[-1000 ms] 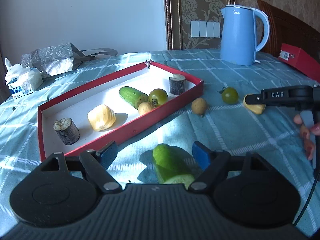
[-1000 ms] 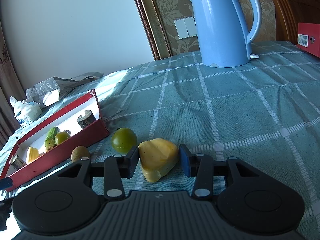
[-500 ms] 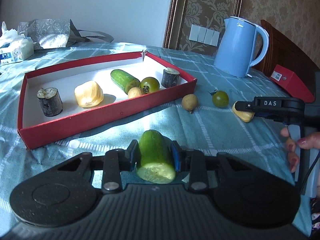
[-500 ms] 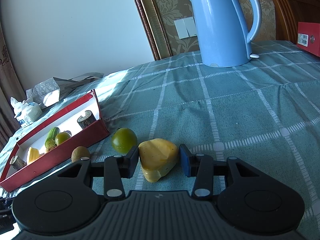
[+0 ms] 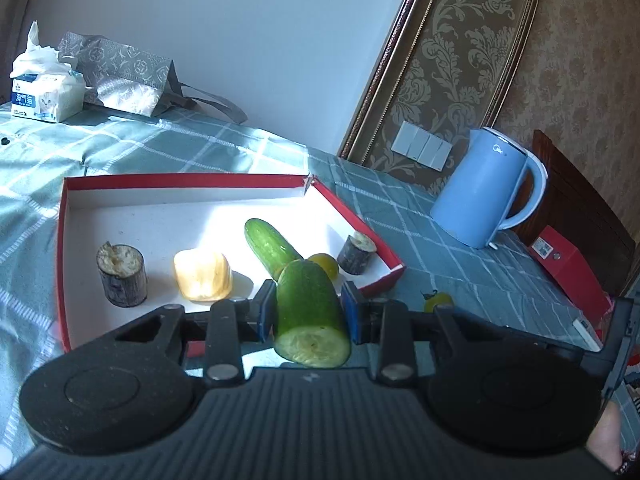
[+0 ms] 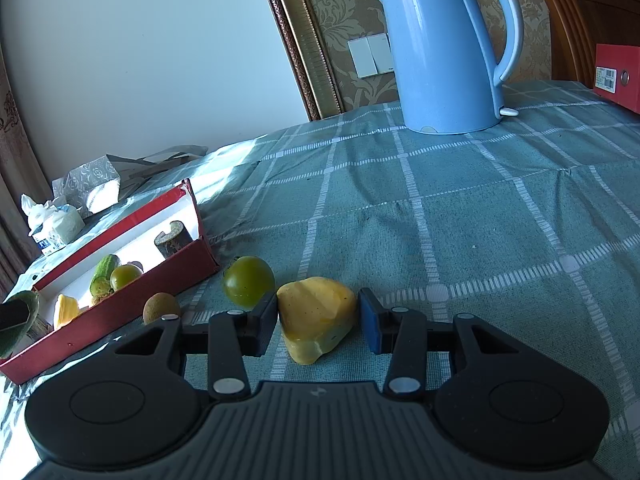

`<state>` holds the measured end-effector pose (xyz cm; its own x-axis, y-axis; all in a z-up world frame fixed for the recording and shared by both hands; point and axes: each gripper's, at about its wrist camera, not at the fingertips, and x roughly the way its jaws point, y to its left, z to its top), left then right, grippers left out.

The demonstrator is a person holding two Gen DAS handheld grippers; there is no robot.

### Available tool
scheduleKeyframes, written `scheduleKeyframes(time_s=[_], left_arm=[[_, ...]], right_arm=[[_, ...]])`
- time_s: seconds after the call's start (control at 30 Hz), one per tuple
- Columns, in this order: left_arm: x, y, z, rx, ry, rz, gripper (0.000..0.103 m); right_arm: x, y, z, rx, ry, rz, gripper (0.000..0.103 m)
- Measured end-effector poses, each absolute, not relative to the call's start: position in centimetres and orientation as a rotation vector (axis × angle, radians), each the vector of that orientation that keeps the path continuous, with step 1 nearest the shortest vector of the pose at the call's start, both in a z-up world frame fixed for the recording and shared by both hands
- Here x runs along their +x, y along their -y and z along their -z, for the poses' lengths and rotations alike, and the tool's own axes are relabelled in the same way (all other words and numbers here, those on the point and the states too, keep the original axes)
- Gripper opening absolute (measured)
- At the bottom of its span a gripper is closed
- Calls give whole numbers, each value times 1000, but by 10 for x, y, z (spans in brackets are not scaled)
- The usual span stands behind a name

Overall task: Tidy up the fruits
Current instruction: 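Lower the cucumber half into the tray and open the left gripper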

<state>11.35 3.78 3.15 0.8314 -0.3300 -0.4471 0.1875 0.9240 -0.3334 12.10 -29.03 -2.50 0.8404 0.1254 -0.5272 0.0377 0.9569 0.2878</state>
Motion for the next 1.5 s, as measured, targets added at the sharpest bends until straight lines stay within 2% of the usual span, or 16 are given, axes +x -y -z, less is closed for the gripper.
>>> scheduleKeyframes(time_s=[0.33, 0.73, 0.77, 0.8, 0.83, 0.87, 0.9, 0.97, 1.0, 1.17, 1.5], left_arm=[[180, -59, -20, -246, -552, 9, 31], [213, -77, -2, -247, -600, -100, 31], [211, -79, -1, -265, -582, -101, 34], [208, -80, -2, -275, -572, -98, 41], [204, -80, -4, -273, -550, -92, 44], [198, -79, -6, -260, -518, -96, 53], [192, -76, -8, -240, -489, -113, 67], [180, -68, -11, -182, -438, -130, 87], [173, -64, -12, -165, -417, -135, 92], [149, -39, -12, -90, -390, -87, 103], [111, 1, -4, -30, -426, 80, 103]], right_arm=[[121, 289, 25, 295, -573, -47, 42], [121, 290, 25, 294, -573, -47, 42], [121, 290, 25, 295, -573, -47, 42], [121, 289, 25, 294, -573, -47, 42], [121, 290, 25, 293, -574, -47, 42], [121, 290, 25, 294, -573, -47, 42], [121, 290, 25, 295, -573, -47, 42], [121, 289, 25, 295, -573, -47, 42], [121, 288, 25, 295, -573, -47, 42], [121, 290, 25, 308, -568, -43, 42], [117, 295, 24, 337, -542, -44, 43]])
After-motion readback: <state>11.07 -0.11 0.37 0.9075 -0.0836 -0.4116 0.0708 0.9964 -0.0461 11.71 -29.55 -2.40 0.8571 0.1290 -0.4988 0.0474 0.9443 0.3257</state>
